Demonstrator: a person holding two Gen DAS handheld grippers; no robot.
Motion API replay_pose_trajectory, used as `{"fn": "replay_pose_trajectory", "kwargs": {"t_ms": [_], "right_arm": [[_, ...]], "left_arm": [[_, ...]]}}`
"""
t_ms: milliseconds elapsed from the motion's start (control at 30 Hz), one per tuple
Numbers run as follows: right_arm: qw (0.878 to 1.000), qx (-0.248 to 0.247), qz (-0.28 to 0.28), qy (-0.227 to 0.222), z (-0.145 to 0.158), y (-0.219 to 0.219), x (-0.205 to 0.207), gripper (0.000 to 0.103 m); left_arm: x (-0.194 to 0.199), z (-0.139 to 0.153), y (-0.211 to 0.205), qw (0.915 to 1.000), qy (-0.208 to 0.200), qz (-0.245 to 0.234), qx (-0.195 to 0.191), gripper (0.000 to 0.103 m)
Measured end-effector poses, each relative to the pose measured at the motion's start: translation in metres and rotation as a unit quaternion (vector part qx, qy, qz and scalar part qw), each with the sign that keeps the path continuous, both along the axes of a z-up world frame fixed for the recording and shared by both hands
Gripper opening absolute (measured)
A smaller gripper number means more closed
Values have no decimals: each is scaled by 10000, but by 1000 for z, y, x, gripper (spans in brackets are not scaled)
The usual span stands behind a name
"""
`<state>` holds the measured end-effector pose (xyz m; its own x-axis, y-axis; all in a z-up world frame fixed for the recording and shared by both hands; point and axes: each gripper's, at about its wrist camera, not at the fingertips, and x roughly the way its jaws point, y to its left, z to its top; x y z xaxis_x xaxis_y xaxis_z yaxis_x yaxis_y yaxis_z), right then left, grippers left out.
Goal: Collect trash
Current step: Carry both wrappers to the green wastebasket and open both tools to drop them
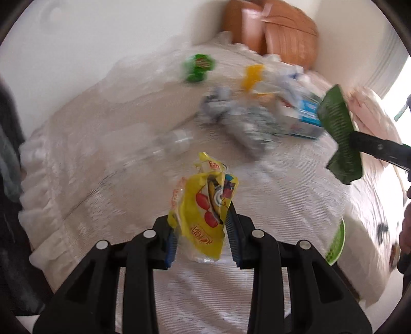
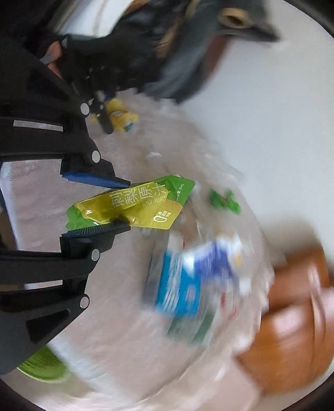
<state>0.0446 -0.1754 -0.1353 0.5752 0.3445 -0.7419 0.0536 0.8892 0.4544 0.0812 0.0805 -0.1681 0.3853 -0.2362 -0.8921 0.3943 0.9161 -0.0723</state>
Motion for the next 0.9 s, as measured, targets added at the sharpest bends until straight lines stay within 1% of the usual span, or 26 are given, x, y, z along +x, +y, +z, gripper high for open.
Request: {"fn": "replay_pose_trajectory", "kwargs": {"t_ms": [67,133,200,267,367,400,433,500,600,633,667,733,800,833,900], "right_arm": [[9991,-16,-429,-16,6,-29,-29,28],[9954,-280,-918,47,13,-64,-72,28],[9885,-526,-1412,160,17,-101,-117,28],[9811,-750,-1766,251,19,-130,-152,28],[9681,-1138,-2214,296,19,-168,-204,28],[9651,-1166,-2327,303,18,-177,-217,28],[9624,-1132,-2448,310,17,-189,-233,28],[9598,-1112,-2557,324,14,-208,-254,28],[9575,-1199,-2601,352,9,-223,-274,28],[9580,-1152,-2605,339,6,-230,-280,28],[9585,-1116,-2603,326,2,-233,-286,28],[9587,-1110,-2599,329,-2,-241,-291,28],[9595,-1090,-2576,334,-4,-248,-296,28],[9601,-1065,-2564,326,-4,-250,-299,28],[9618,-1017,-2521,316,-6,-253,-300,28]], "left_arm": [[-8,8,-24,9995,-78,-294,7,33],[-22,16,-60,9972,-122,-730,-30,33],[-38,21,-102,9931,-129,-1158,-96,33],[-55,23,-148,9874,-97,-1572,-145,33],[-90,16,-221,9736,175,-2241,-393,33],[-105,11,-249,9656,369,-2522,-519,33],[-114,6,-269,9596,500,-2709,-572,33],[-138,-8,-312,9479,677,-3060,-568,33],[-163,-24,-357,9386,779,-3331,-448,33],[-167,-27,-366,9370,807,-3373,-421,33],[-171,-29,-375,9358,831,-3404,-391,36],[-178,-32,-389,9375,826,-3363,-335,46],[-177,-30,-391,9403,812,-3286,-362,66],[-179,-27,-389,9415,782,-3254,-386,70],[-181,-22,-392,9447,678,-3185,-395,83]]}}
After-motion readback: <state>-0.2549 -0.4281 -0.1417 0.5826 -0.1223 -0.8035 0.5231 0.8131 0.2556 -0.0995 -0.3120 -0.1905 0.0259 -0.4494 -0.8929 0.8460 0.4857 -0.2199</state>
